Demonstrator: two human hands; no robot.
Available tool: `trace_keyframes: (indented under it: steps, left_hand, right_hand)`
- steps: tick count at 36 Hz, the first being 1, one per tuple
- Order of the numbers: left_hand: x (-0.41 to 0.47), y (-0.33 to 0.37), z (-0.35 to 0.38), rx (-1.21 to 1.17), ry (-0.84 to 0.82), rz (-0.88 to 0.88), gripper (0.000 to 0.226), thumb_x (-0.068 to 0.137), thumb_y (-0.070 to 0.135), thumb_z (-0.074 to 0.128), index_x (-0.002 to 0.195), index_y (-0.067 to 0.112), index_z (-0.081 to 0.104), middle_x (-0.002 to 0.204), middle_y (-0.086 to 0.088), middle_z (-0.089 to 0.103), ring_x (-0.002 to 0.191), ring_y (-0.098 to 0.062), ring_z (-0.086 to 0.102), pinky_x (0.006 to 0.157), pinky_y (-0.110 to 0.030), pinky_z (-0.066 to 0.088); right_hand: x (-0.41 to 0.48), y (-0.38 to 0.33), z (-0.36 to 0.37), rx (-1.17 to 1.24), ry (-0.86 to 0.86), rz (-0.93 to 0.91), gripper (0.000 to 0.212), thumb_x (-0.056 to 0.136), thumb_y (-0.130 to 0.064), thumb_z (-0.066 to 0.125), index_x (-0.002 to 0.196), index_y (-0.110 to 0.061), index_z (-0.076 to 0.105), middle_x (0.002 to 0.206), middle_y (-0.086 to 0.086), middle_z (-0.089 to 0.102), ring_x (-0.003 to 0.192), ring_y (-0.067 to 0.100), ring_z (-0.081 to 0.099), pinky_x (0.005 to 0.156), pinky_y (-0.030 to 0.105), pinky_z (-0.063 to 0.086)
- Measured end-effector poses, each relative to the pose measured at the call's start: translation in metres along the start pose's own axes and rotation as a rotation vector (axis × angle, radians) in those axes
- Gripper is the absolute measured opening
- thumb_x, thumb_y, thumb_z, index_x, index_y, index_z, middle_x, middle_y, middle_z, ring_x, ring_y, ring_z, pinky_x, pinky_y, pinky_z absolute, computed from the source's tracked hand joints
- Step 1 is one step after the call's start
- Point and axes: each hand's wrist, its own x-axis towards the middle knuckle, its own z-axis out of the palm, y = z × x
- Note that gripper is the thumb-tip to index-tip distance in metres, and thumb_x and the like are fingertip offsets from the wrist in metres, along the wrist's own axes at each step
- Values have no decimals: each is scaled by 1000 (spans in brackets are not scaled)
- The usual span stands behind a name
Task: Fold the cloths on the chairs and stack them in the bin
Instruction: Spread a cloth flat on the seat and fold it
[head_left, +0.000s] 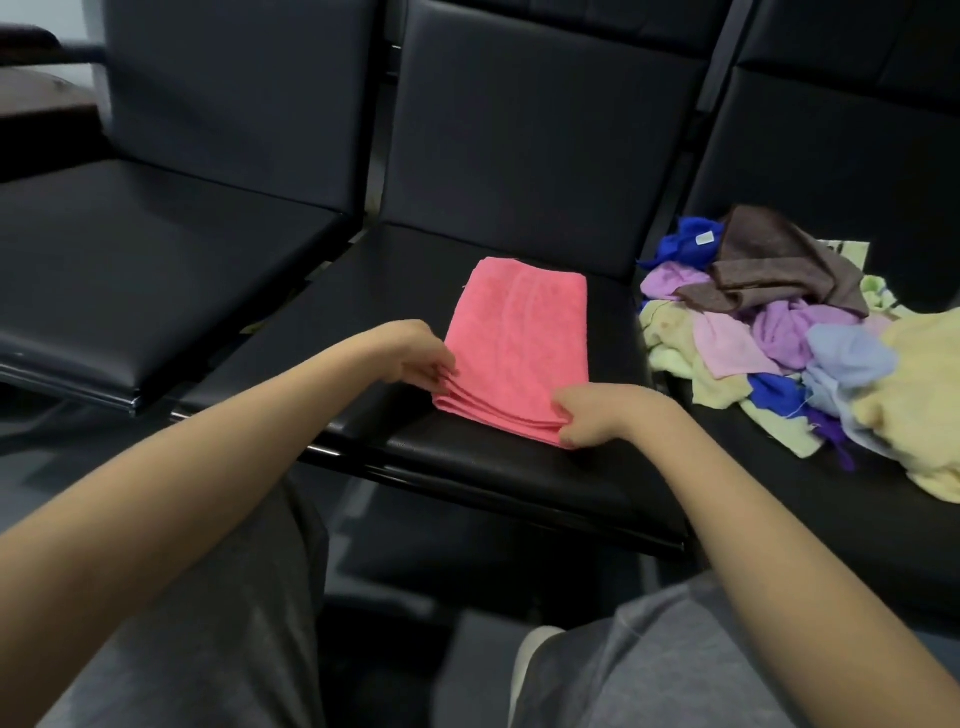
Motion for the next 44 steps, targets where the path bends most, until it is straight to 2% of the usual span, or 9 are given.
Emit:
trace_keyframes:
  steps: [4, 8, 11, 17, 23, 30, 33, 38, 44]
  left_hand:
    - [4, 6, -11, 314, 101, 79, 19, 93, 6, 42, 105, 0, 57, 85, -13, 66, 68, -21, 64, 60, -28, 57]
    - [21, -2, -27, 825, 474, 325, 39, 86, 8, 50, 125, 13, 50, 115, -12, 60, 102, -33, 59, 80, -38, 48]
    - [41, -16, -30, 911, 286, 540, 57, 83, 6, 56, 137, 20, 44, 132, -10, 48, 117, -33, 50, 95, -44, 44]
    - [44, -21, -9, 594, -111, 717, 68, 79, -11, 58, 141, 9, 40, 144, -6, 37, 137, -13, 28, 103, -5, 18]
    - [42, -18, -9, 826, -165, 725, 64, 69, 15, 47, 131, 22, 56, 152, -10, 33, 144, -22, 17, 115, -30, 11]
    - [30, 2, -24, 537, -344, 585, 44, 62, 8, 48, 95, -19, 61, 88, -27, 64, 79, -15, 56, 72, -20, 46]
    - [25, 9, -23, 376, -355, 548, 20, 83, 10, 53, 89, -6, 63, 75, 3, 68, 68, -1, 58, 65, -14, 45]
    - [39, 24, -1, -255, -101, 342, 31, 97, 27, 52, 120, 7, 57, 108, 0, 67, 90, -9, 63, 75, -21, 51]
    - [54, 19, 21, -53, 168, 143, 41, 89, 30, 64, 120, 4, 56, 110, -4, 57, 93, -16, 52, 68, -25, 41]
  right_hand:
    - [-2, 26, -2, 408, 1, -100, 24, 95, -32, 53, 76, -17, 53, 73, -6, 54, 68, 10, 49, 61, 20, 38]
    - [9, 48, 11, 351, 274, -37, 31, 89, -6, 49, 118, -14, 57, 119, 6, 55, 99, 17, 52, 82, 25, 39]
    - [18, 55, 26, 243, 308, -43, 59, 86, -8, 51, 141, -26, 38, 145, 1, 34, 130, 22, 36, 105, 35, 33]
    - [30, 58, 44, 495, 275, -157, 59, 92, -16, 55, 145, -31, 33, 155, 3, 22, 144, 23, 15, 117, 32, 11]
    - [36, 57, 39, 539, 439, -155, 38, 91, -7, 54, 124, -23, 62, 151, -6, 33, 144, 21, 11, 117, 44, 10]
    - [25, 54, 23, 1034, 340, -221, 20, 89, 4, 52, 94, 18, 65, 88, 15, 64, 84, 17, 56, 81, 32, 41]
    - [29, 48, 18, 1269, 415, -189, 21, 94, 0, 49, 84, 3, 67, 75, 1, 67, 71, 7, 56, 69, 22, 41]
    - [54, 47, 10, 1753, 572, 86, 20, 96, -36, 52, 82, -22, 58, 80, -2, 58, 77, 13, 52, 62, 26, 36]
    - [74, 44, 28, 1760, 508, 251, 26, 93, -11, 56, 117, -1, 58, 91, 9, 63, 75, 17, 57, 66, 29, 45]
